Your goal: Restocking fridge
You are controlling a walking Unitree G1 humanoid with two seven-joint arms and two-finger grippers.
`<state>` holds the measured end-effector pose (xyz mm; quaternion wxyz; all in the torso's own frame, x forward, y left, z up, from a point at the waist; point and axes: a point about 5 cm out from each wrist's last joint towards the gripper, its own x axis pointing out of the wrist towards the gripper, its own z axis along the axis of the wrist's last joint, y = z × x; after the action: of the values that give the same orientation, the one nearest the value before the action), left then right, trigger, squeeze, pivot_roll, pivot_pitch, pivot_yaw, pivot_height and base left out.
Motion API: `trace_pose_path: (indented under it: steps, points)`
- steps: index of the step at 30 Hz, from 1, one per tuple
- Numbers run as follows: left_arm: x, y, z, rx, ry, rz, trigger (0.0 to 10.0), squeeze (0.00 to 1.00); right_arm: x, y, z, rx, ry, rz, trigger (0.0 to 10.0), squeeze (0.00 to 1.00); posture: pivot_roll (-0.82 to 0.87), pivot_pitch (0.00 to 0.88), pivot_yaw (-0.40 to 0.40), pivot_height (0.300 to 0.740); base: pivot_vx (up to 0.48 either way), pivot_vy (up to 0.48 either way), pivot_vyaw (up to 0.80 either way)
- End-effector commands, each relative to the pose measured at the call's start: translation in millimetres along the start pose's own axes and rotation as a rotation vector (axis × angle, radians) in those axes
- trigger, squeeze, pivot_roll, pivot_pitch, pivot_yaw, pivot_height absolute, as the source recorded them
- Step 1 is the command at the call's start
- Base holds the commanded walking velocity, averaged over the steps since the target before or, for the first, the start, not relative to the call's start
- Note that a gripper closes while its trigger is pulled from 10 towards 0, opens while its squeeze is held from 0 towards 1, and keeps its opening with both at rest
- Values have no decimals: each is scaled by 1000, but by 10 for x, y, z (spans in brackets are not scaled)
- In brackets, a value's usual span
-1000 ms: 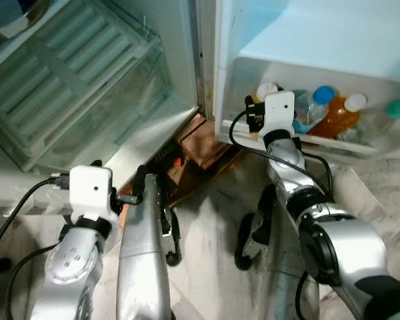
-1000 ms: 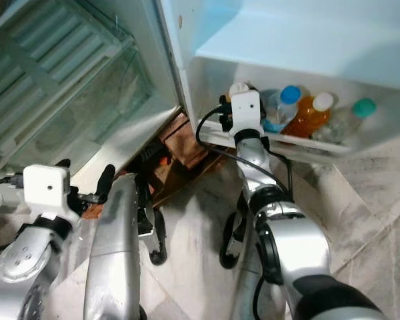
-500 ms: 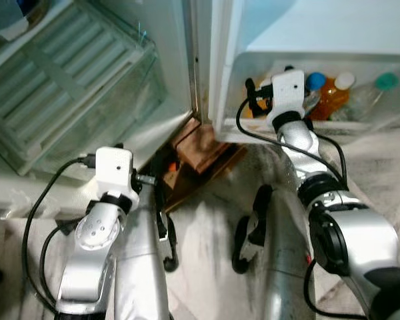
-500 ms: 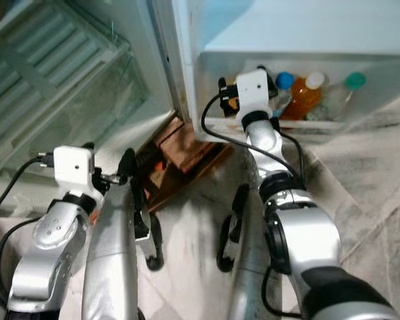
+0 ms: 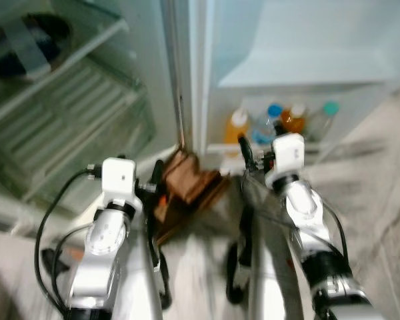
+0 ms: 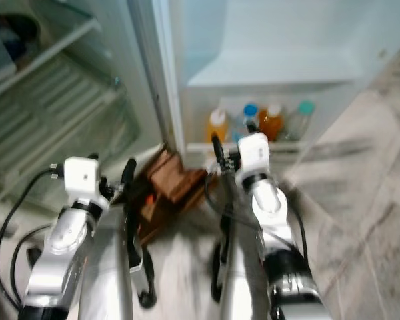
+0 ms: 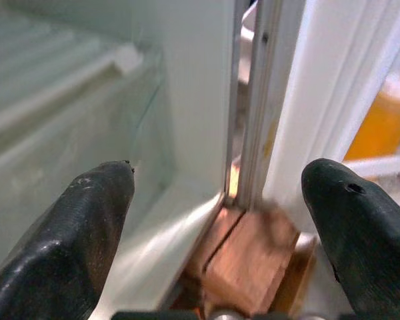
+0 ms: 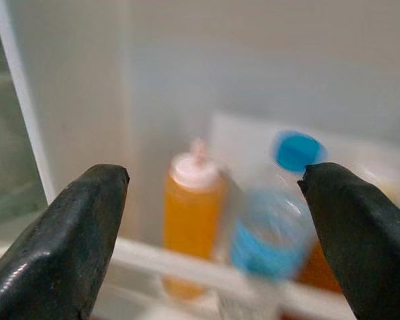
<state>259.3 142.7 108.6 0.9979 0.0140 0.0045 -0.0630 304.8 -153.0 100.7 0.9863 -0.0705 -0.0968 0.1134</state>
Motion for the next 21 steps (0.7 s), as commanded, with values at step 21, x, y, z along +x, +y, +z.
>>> trace_pose_path:
  steps: [21]
  points:
    - [18, 0, -60, -5, -16, 18, 10000, 0, -384, 15, 238, 67, 36, -174, 10000, 0, 21, 88, 20, 640, 0, 0, 0]
